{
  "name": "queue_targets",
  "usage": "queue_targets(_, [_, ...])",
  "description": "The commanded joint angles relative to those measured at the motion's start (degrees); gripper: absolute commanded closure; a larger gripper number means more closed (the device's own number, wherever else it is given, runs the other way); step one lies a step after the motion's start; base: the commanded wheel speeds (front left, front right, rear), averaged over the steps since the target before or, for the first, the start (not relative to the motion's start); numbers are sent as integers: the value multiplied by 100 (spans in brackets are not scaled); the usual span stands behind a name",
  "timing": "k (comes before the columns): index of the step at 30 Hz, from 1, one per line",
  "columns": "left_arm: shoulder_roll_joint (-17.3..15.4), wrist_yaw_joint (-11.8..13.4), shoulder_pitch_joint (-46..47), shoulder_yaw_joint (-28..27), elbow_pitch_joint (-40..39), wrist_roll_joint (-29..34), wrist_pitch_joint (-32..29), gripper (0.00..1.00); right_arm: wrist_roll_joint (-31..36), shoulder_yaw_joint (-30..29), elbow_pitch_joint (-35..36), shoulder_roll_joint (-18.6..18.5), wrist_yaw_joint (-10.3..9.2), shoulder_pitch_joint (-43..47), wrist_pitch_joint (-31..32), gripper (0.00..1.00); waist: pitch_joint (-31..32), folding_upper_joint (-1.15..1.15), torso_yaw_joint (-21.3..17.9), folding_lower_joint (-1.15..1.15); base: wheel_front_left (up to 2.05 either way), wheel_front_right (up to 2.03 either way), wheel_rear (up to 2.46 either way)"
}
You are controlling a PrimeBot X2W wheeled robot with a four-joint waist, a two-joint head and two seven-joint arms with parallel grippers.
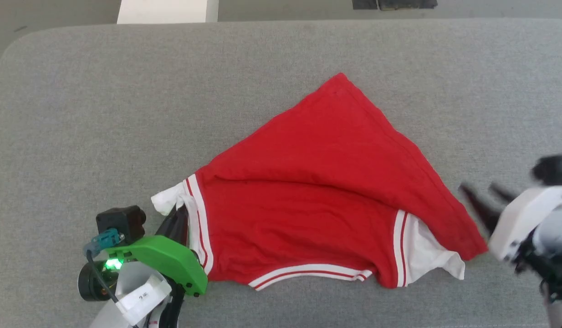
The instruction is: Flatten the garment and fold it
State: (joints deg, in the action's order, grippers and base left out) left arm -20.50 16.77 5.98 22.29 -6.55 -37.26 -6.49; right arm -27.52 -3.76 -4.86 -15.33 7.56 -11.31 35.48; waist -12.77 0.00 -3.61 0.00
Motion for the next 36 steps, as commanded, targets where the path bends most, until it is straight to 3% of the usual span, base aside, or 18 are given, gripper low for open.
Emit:
queue_targets(1, [-42, 31, -60, -5, -8, -8, -5, 100, 21, -172, 192, 51, -8, -174, -356, 0, 66, 0, -15, 0, 0, 0, 0])
queue_targets(7, [-42, 20, -72, 24, -19, -27, -11, 100, 166, -411, 490, 251, -8, -462, -1595, 0, 126, 0, 8, 0, 0, 0, 0])
queue_targets(14, [-17, -13, 23, 98, -54, -8, -17, 100, 223, 13, 197, 272, -8, -1055, -1713, 0, -122, 0, 195, 0, 0, 0, 0])
queue_targets(23, [171, -143, 431, 298, 16, 68, 27, 100, 566, 756, -942, 52, -8, -2844, -1073, 0, -875, 0, 782, 0, 0, 0, 0])
queue_targets(36, [459, -226, 869, 445, -46, 211, 350, 100, 1158, 2298, -2427, -547, -8, -4886, 1155, 0, -1923, 0, 1537, 0, 0, 0, 0])
